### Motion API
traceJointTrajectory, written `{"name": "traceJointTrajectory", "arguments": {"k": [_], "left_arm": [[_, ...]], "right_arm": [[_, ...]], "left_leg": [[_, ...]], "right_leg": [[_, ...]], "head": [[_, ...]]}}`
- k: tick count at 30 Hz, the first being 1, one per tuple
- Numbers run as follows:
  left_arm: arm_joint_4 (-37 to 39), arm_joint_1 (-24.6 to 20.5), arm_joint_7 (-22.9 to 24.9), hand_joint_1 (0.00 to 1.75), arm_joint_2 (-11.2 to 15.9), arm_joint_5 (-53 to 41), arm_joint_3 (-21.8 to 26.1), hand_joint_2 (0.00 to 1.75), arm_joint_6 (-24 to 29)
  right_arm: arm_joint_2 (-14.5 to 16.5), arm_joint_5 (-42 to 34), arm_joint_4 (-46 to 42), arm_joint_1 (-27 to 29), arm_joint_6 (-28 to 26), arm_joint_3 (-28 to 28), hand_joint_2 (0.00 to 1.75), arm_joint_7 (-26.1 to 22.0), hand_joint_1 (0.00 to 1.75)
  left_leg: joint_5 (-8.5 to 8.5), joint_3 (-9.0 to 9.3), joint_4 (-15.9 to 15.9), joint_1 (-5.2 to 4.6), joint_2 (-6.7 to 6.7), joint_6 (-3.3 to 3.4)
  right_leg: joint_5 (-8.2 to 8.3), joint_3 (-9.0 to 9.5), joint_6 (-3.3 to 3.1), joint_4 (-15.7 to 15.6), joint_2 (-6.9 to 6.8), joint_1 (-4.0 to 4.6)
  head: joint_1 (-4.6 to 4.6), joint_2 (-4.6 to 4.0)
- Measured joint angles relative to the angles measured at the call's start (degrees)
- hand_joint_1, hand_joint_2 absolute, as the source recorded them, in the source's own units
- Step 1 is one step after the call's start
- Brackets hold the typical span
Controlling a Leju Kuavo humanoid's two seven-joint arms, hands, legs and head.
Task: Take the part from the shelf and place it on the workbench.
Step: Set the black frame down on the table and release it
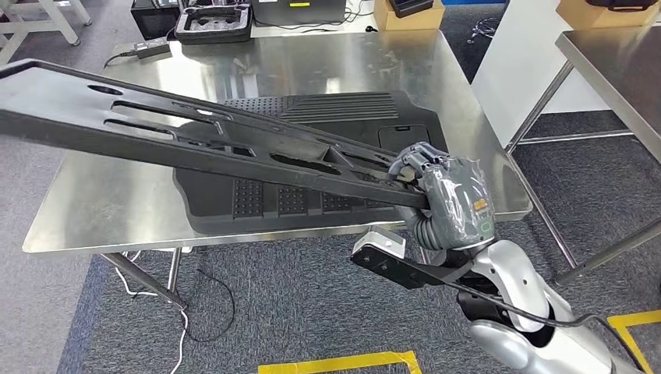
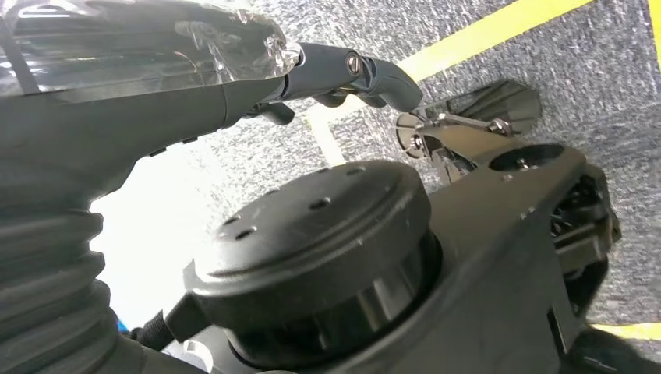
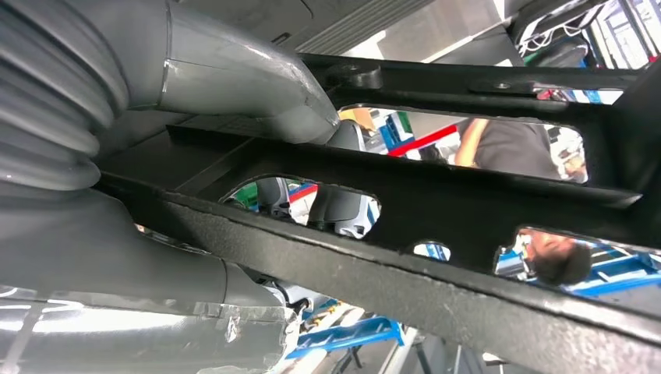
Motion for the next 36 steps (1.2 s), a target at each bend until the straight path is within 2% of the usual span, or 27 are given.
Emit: {"name": "traceJointTrajectory", "arguments": {"k": [1, 2, 3, 4, 5, 6, 7, 10, 12, 13, 15, 16, 17, 18, 20, 21, 22, 24, 27, 29, 31, 32, 33, 34, 35, 36], "left_arm": [[0.0, 0.0, 0.0, 0.00, 0.0, 0.0, 0.0, 1.75, 0.0], [0.0, 0.1, 0.0, 0.00, 0.0, -0.1, 0.0, 1.75, 0.0], [0.0, 0.1, 0.0, 0.00, 0.0, -0.1, 0.0, 1.75, 0.0], [0.0, 0.1, 0.0, 0.00, 0.0, -0.2, 0.0, 1.75, -0.1], [0.0, 0.1, 0.0, 0.00, 0.0, -0.3, 0.0, 1.75, -0.2], [0.0, 0.1, 0.0, 0.00, 0.0, -0.4, 0.0, 1.75, -0.2], [0.0, 0.0, 0.0, 0.00, 0.0, -0.5, 0.0, 1.75, -0.3], [0.0, 0.0, 0.0, 0.00, 0.1, -0.7, 0.0, 1.75, -0.3], [0.0, 0.0, -0.2, 0.00, 0.2, -0.9, 0.0, 1.75, -0.3], [0.0, -0.1, -0.3, 0.00, 0.2, -1.0, 0.0, 1.75, -0.3], [0.0, 0.0, -0.5, 0.00, 0.2, -1.0, 0.0, 1.75, -0.3], [0.0, 0.0, -0.7, 0.00, 0.2, -1.0, 0.0, 1.75, -0.3], [0.0, 0.0, -0.7, 0.00, 0.2, -1.0, 0.0, 1.75, -0.3], [0.0, 0.0, -0.8, 0.00, 0.3, -1.0, 0.0, 1.75, -0.3], [0.0, 0.0, -0.8, 0.00, 0.3, -1.0, 0.0, 1.75, -0.3], [0.0, 0.0, -0.8, 0.00, 0.3, -1.0, 0.0, 1.75, -0.3], [0.0, 0.0, -0.8, 0.00, 0.3, -1.0, 0.0, 1.75, -0.3], [0.0, 0.0, -0.8, 0.00, 0.3, -1.0, 0.0, 1.75, -0.2], [0.0, 0.1, -0.8, 0.00, 0.3, -1.0, 0.0, 1.75, -0.2], [0.0, 0.0, -0.8, 0.00, 0.4, -1.0, 0.0, 1.75, -0.2], [0.0, 0.0, -0.8, 0.00, 0.4, -1.0, 0.0, 1.75, -0.2], [0.0, 0.0, -0.8, 0.00, 0.4, -1.0, 0.0, 1.75, -0.2], [0.0, 0.1, -0.8, 0.00, 0.4, -1.0, 0.0, 1.75, -0.2], [0.0, 0.1, -0.8, 0.00, 0.4, -1.0, 0.0, 1.75, -0.2], [0.0, 0.1, -0.8, 0.00, 0.4, -1.1, 0.0, 1.75, -0.2], [0.0, 0.1, -0.8, 0.00, 0.4, -1.1, 0.0, 1.75, -0.2]], "right_arm": [[0.0, 0.1, 0.0, 0.2, 0.0, 0.0, 1.75, 0.0, 1.75], [0.0, 0.1, 0.1, 0.3, 0.0, 0.0, 1.75, 0.0, 1.75], [0.0, 0.2, 0.2, 0.4, 0.0, 0.0, 1.75, 0.0, 1.75], [0.0, 0.3, 0.2, 0.5, 0.0, 0.0, 1.75, 0.0, 1.75], [0.0, 0.4, 0.2, 0.5, 0.0, 0.0, 1.75, 0.0, 1.75], [0.1, 0.4, 0.3, 0.4, 0.0, 0.0, 1.75, 0.0, 1.75], [0.3, 0.4, 0.4, 0.4, 0.0, 0.0, 1.75, 0.0, 1.75], [0.5, 0.5, 0.6, 0.5, 0.0, 0.0, 1.75, 0.0, 1.75], [0.6, 0.6, 0.6, 0.5, 0.0, -0.1, 1.75, 0.0, 1.75], [0.6, 0.6, 0.6, 0.5, 0.0, -0.2, 1.75, 0.0, 1.75], [0.7, 0.6, 0.7, 0.6, 0.1, -0.2, 1.75, 0.0, 1.75], [0.8, 0.6, 0.7, 0.6, 0.1, -0.2, 1.75, 0.0, 1.75], [0.8, 0.6, 0.7, 0.6, 0.1, -0.2, 1.75, 0.0, 1.75], [0.9, 0.7, 0.7, 0.6, 0.1, -0.2, 1.75, 0.0, 1.75], [0.9, 0.7, 0.7, 0.6, 0.1, -0.2, 1.75, 0.0, 1.75], [0.9, 0.7, 0.7, 0.5, 0.1, -0.2, 1.75, 0.0, 1.75], [0.9, 0.6, 0.7, 0.5, 0.1, -0.2, 1.75, 0.0, 1.75], [1.0, 0.6, 0.7, 0.4, 0.2, -0.2, 1.75, -0.1, 1.75], [1.2, 0.6, 0.7, 0.2, 0.2, -0.2, 1.75, -0.2, 1.75], [1.2, 0.6, 0.7, 0.1, 0.2, -0.2, 1.75, -0.2, 1.75], [1.2, 0.5, 0.8, 0.1, 0.2, -0.2, 1.75, -0.3, 1.75], [1.2, 0.5, 0.8, 0.2, 0.2, -0.2, 1.75, -0.4, 1.75], [1.2, 0.4, 0.8, 0.2, 0.2, -0.2, 1.75, -0.4, 1.75], [1.2, 0.3, 0.9, 0.3, 0.2, -0.2, 1.75, -0.4, 1.75], [1.2, 0.3, 0.9, 0.3, 0.1, -0.2, 1.75, -0.4, 1.75], [1.2, 0.3, 0.9, 0.2, 0.1, -0.2, 1.75, -0.5, 1.75]], "left_leg": [[-0.23, 0.26, 0.0, 0.01, 0.00, 0.06], [-0.53, 0.61, 0.0, 0.02, -0.04, 0.04], [-0.90, 1.07, 0.1, 0.04, -0.08, -0.06], [-1.34, 1.56, 0.1, 0.06, -0.12, -0.23], [-1.81, 1.91, 0.2, -0.02, -0.16, -0.51], [-2.21, 2.06, 0.4, -0.11, -0.19, -0.84], [-2.48, 2.05, 0.5, -0.19, -0.19, -1.16], [-2.94, 2.09, 0.7, -0.20, -0.12, -1.95], [-4.33, 1.42, 2.9, -0.12, -0.09, -2.61], [-5.60, 0.15, 5.6, -0.03, -0.08, -2.91], [-8.23, -3.93, 13.0, 0.07, -0.09, -3.29], [-8.80, -5.73, 15.9, 0.10, -0.09, -3.36], [-8.19, -6.65, 16.8, 0.10, -0.09, -3.32], [-6.43, -6.49, 15.5, 0.08, -0.09, -3.19], [-1.59, -4.00, 8.6, 0.03, -0.13, -2.68], [-0.06, -2.79, 5.5, -0.13, -0.17, -2.42], [0.51, -1.96, 3.2, -0.28, -0.17, -2.12], [0.14, -1.64, 1.9, -0.62, -0.17, -1.69], [0.18, -1.16, 0.9, -0.21, -0.15, -0.91], [0.28, -0.67, 0.4, 0.08, -0.08, -0.44], [0.12, -0.52, 0.4, 0.00, -0.07, -0.15], [-0.01, -0.44, 0.4, -0.05, -0.06, -0.06], [-0.19, -0.32, 0.5, -0.09, -0.07, -0.01], [-0.42, -0.09, 0.6, -0.13, -0.10, -0.01], [-0.71, 0.20, 0.7, -0.16, -0.13, -0.08], [-0.99, 0.45, 0.7, -0.21, -0.15, -0.22]], "right_leg": [[0.10, -1.73, 0.11, 2.2, 0.00, -0.03], [1.35, -2.51, 0.15, 2.3, -0.01, -0.06], [3.66, -2.21, 0.13, 0.3, -0.02, -0.11], [6.41, -1.19, 0.05, -3.2, -0.08, -0.15], [8.47, -0.06, -0.09, -6.5, -0.17, -0.10], [9.56, 0.95, -0.33, -9.4, -0.24, -0.01], [9.81, 1.47, -0.64, -10.9, -0.29, 0.09], [9.18, 1.83, -1.58, -11.9, -0.08, 0.17], [8.99, 2.35, -2.15, -12.2, -0.12, 0.01], [8.84, 2.64, -2.46, -12.4, -0.19, -0.04], [8.43, 3.04, -2.95, -12.4, -0.28, 0.04], [8.23, 3.27, -3.08, -12.4, -0.28, 0.08], [7.98, 3.62, -3.10, -12.4, -0.25, 0.10], [7.70, 4.09, -3.06, -12.4, -0.20, 0.10], [7.02, 5.19, -2.81, -12.4, -0.09, 0.10], [6.74, 5.54, -2.62, -12.4, -0.02, 0.15], [6.59, 5.66, -2.35, -12.4, 0.03, 0.19], [6.57, 5.56, -1.78, -12.6, 0.10, 0.22], [5.81, 5.49, -0.91, -12.0, -0.02, 0.22], [3.37, 3.37, -0.50, -7.4, -0.07, 0.13], [0.84, -0.68, -0.28, -0.3, -0.06, 0.11], [0.65, -2.24, -0.27, 2.0, -0.06, 0.11], [1.61, -2.85, -0.35, 2.2, -0.07, 0.12], [3.67, -2.30, -0.52, 0.1, -0.07, 0.14], [6.20, -0.93, -0.76, -3.7, -0.10, 0.17], [7.98, 0.60, -1.02, -7.3, -0.15, 0.29]], "head": [[0.26, 0.00], [0.49, 0.00], [0.76, 0.00], [1.02, 0.00], [1.27, 0.00], [1.51, 0.00], [1.56, 0.00], [1.11, 0.00], [0.61, 0.00], [0.30, 0.00], [-0.32, 0.00], [-0.50, 0.00], [-0.68, 0.00], [-0.88, 0.00], [-1.31, -0.01], [-1.45, -0.01], [-1.56, -0.01], [-1.57, 0.00], [-1.32, 0.00], [-0.61, 0.00], [0.20, 0.00], [0.45, 0.00], [0.70, -0.01], [0.90, -0.01], [1.12, -0.01], [1.26, -0.01]]}}
